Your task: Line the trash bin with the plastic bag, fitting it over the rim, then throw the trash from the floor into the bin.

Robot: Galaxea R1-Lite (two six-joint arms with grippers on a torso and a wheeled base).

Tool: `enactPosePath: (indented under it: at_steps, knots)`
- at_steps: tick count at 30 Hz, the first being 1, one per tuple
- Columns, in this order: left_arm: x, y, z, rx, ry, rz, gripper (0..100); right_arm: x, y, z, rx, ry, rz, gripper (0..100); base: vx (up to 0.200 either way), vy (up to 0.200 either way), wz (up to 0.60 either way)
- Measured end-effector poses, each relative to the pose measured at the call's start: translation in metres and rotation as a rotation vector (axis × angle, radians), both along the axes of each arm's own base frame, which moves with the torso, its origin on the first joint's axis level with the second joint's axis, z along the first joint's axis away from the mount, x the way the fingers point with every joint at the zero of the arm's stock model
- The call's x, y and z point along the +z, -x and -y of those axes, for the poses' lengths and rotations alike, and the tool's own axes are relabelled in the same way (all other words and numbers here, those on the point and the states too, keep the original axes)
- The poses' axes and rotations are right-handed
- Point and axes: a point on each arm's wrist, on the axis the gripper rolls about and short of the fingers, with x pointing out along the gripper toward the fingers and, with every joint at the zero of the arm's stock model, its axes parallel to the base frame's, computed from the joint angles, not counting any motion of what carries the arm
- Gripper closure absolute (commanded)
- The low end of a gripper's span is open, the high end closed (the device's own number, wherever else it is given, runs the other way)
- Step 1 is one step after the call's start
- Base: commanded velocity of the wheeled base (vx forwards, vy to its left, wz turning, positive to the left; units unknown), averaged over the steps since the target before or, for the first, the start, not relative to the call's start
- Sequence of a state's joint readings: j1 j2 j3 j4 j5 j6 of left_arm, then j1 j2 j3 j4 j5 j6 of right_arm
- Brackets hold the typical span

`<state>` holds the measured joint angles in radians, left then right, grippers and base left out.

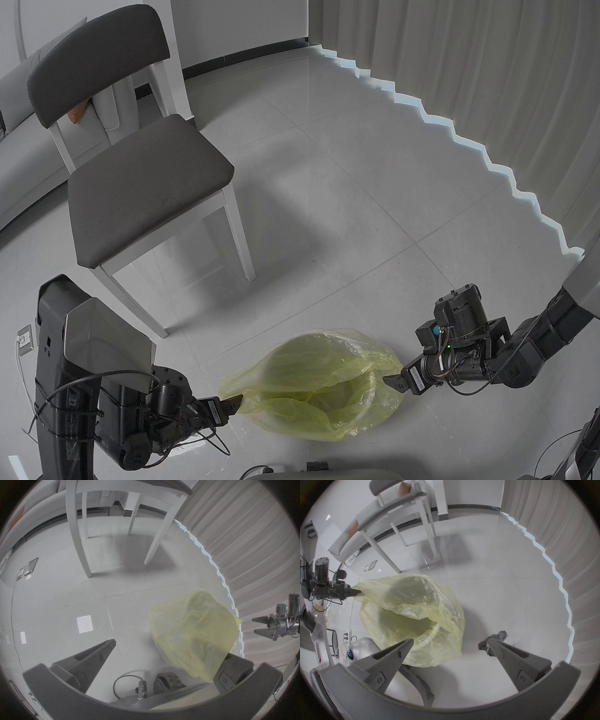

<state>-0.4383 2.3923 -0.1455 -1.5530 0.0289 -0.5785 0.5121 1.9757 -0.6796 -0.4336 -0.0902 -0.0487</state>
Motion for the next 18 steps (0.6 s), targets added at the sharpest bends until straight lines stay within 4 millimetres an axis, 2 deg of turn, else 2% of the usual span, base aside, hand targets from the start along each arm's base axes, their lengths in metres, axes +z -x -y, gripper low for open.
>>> enactPosePath:
  at_steps: [5,12,18]
  knots:
    - [-0.008,0.000,-0.004,-0.001,-0.036,-0.021,0,0.005,0.007,-0.010,0.035,-0.004,0.016,0,0.000,0.000,0.00]
    - [-0.029,-0.026,0.002,-0.054,-0.117,0.030,0,0.002,0.013,-0.013,0.050,0.009,0.007,0,0.000,0.000,0.00]
    - [-0.042,-0.034,0.006,-0.071,-0.201,-0.041,0,0.000,0.017,-0.014,0.057,0.016,-0.002,0,0.000,0.000,0.00]
